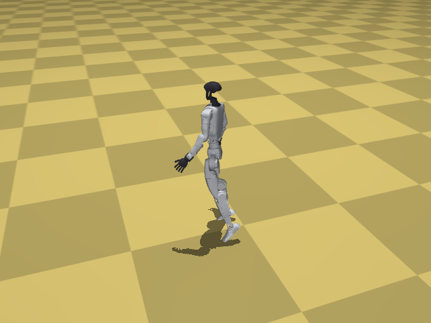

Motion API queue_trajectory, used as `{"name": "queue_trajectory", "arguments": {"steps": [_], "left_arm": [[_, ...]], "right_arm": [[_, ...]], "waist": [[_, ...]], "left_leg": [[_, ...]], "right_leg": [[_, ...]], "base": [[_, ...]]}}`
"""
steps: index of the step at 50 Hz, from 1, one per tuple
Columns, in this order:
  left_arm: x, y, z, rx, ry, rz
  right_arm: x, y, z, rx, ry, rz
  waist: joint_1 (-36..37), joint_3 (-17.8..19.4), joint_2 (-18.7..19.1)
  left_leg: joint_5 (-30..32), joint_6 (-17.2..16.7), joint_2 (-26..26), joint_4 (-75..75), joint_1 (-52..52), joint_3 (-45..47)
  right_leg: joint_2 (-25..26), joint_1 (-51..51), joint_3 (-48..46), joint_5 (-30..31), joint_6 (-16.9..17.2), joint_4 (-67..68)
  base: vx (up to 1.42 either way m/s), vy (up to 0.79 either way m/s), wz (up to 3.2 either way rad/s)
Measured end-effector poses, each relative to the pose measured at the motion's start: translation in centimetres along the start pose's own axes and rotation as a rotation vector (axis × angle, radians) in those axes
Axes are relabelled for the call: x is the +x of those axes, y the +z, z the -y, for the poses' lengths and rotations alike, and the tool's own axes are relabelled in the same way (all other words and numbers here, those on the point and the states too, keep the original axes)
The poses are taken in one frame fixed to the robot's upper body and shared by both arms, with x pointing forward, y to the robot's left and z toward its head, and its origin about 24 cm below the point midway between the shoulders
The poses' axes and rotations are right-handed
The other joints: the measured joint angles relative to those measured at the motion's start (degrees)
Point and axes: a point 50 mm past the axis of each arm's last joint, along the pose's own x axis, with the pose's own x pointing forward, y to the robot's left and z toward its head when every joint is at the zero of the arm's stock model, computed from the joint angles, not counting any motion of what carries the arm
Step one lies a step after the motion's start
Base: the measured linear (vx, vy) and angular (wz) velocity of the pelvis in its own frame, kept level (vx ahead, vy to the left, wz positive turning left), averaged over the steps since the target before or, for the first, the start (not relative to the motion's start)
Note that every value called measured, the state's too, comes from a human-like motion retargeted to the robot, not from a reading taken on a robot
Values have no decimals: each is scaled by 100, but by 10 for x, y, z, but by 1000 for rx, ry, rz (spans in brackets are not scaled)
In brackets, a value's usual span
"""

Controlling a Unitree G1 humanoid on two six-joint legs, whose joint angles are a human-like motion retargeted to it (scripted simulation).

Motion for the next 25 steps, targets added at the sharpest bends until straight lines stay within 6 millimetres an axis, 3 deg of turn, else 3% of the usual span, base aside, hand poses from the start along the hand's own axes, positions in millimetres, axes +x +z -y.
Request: {"name": "queue_trajectory", "arguments": {"steps": [11, 18, 25], "left_arm": [[1, 10, -3, -30, 28, 47], [1, 13, -8, -41, 50, 67], [0, 15, -14, -71, 84, 100]], "right_arm": [[-4, -17, -6, 16, 32, -50], [-6, -24, -6, 8, 47, -65], [-3, -16, 6, -20, 25, -25]], "waist": [[85, 63, -137], [291, 156, -236], [601, 374, -255]], "left_leg": [[-31, -32, -28, -51, -260, -214], [-192, -234, -55, -196, -386, -476], [-761, -468, -9, -498, -504, -870]], "right_leg": [[-58, -156, -256, 31, 0, -34], [-113, -246, -459, -25, 0, -109], [-42, -351, -662, -86, 0, -107]], "base": [[-2, 3, 23], [-4, 7, 37], [-6, 11, 34]]}}
